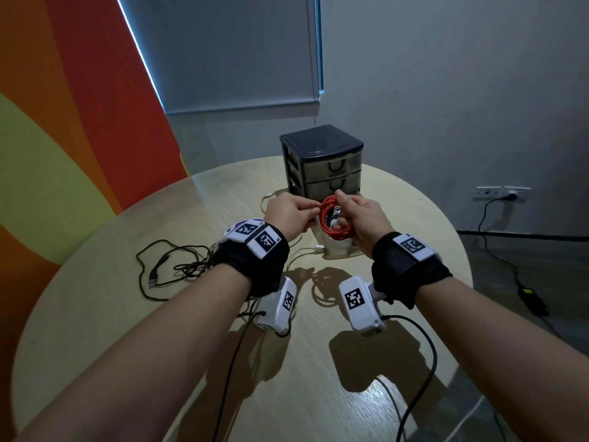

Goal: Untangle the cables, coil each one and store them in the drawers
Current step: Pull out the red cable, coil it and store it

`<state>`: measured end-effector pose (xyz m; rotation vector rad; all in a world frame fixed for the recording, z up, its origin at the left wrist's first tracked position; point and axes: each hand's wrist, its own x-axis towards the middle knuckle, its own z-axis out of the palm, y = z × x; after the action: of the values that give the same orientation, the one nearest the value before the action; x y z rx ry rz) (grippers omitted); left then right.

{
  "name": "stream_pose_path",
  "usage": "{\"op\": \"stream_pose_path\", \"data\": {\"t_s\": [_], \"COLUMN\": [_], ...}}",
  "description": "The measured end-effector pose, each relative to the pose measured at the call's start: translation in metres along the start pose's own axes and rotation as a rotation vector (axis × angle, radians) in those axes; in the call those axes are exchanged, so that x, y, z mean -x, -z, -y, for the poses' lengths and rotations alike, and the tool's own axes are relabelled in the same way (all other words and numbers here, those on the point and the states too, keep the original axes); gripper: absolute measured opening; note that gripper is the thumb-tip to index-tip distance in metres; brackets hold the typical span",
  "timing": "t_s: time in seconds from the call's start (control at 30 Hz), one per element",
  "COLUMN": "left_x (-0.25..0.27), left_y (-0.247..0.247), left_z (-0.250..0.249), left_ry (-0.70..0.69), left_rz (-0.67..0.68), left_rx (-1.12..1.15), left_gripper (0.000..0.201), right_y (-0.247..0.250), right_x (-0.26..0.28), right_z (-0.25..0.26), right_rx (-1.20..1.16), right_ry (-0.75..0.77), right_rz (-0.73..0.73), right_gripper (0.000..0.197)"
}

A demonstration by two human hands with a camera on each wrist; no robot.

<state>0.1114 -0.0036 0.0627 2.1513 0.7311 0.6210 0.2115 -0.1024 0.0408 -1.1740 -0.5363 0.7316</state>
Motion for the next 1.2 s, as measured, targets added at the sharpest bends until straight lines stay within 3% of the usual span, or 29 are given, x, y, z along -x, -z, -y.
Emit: {"op": "stream_pose_path", "data": {"t_s": [0.13, 0.3, 0.43, 0.53, 0.77, 1.2], "left_x": [-0.001, -0.005, -0.001, 0.005, 0.013, 0.015], "left_y": [-0.009, -0.008, 0.001, 0.005, -0.009, -0.023], "left_z": [-0.002, -0.014, -0.015, -0.014, -0.023, -0.025], "left_ry": [0.1, 0.297, 0.302, 0.224, 0.16, 0.157], "left_rz": [0.027, 0.177, 0.284, 0.378, 0.329, 0.18], "left_rx": [-0.109, 0.243, 0.192, 0.056, -0.058, 0.0], "left_gripper": [0.027, 0.039, 0.032, 0.018, 0.019, 0.029], "right_y": [-0.006, -0.01, -0.005, -0.002, 0.004, 0.009], "right_x": [0.0, 0.0, 0.002, 0.004, 0.005, 0.001], "right_z": [-0.006, -0.009, -0.005, -0.003, -0.001, -0.007], "right_rx": [0.074, 0.257, 0.305, 0.249, 0.174, 0.278], "right_ry": [0.04, 0.123, 0.142, 0.11, 0.092, 0.085], "right_rz": [-0.011, -0.075, -0.066, -0.024, -0.032, -0.007], "right_gripper": [0.017, 0.013, 0.015, 0.013, 0.013, 0.021]}}
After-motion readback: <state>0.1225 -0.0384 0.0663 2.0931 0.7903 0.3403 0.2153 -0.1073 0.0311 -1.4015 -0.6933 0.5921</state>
